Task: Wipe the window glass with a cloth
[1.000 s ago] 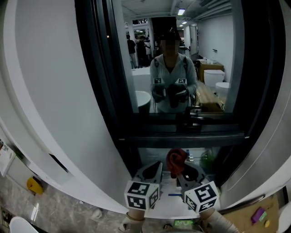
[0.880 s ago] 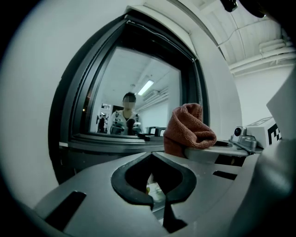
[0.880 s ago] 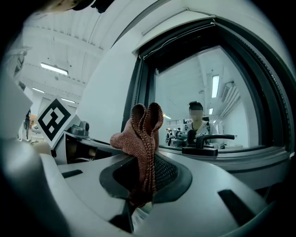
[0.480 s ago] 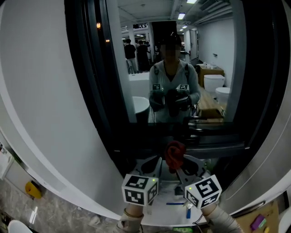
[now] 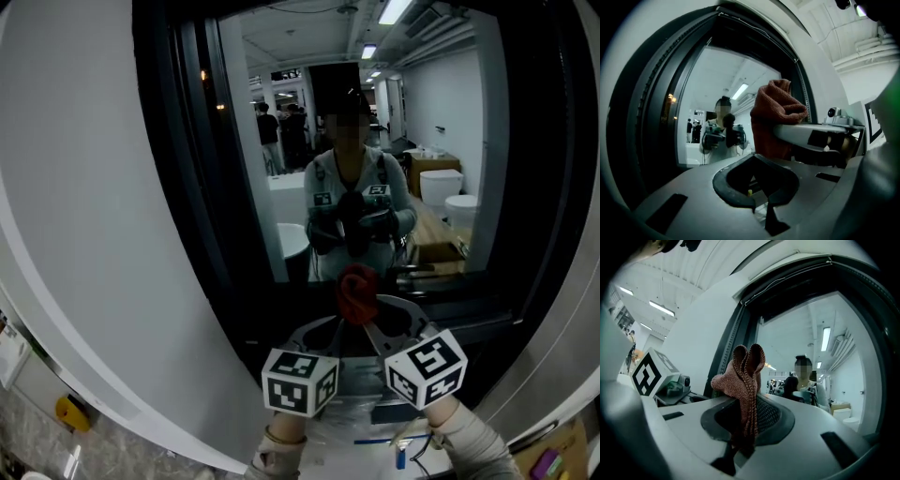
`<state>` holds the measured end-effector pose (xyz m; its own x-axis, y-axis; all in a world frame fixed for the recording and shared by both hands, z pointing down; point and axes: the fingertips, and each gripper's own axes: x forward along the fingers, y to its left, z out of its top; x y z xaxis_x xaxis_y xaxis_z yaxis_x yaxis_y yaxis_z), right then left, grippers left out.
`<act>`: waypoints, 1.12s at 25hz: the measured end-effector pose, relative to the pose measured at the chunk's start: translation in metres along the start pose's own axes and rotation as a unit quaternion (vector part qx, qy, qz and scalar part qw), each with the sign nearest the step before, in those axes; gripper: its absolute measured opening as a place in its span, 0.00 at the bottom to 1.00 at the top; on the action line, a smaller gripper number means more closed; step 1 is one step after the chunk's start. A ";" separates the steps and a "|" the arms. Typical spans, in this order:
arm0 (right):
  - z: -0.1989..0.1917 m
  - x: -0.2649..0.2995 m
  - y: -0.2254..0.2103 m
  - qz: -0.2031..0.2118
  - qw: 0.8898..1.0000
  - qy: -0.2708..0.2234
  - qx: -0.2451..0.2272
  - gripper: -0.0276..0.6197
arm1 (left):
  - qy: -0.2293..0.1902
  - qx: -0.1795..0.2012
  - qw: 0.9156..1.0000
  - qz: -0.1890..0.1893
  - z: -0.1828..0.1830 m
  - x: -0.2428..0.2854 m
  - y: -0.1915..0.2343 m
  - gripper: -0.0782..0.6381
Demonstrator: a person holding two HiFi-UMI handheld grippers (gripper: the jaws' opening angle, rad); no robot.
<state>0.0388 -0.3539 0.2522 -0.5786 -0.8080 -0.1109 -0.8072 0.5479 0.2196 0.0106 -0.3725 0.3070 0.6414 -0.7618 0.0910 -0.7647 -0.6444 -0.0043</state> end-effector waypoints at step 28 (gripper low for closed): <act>0.337 0.128 -0.073 -0.017 0.987 -0.109 -0.113 0.12 | -0.036 0.034 0.999 0.016 0.081 0.034 0.047 0.12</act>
<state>-0.0163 -0.4244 -0.1051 -0.5821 -0.7465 -0.3223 -0.7947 0.4384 0.4198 0.0015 -0.4337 0.2288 0.6211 -0.7835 0.0175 -0.7807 -0.6205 -0.0733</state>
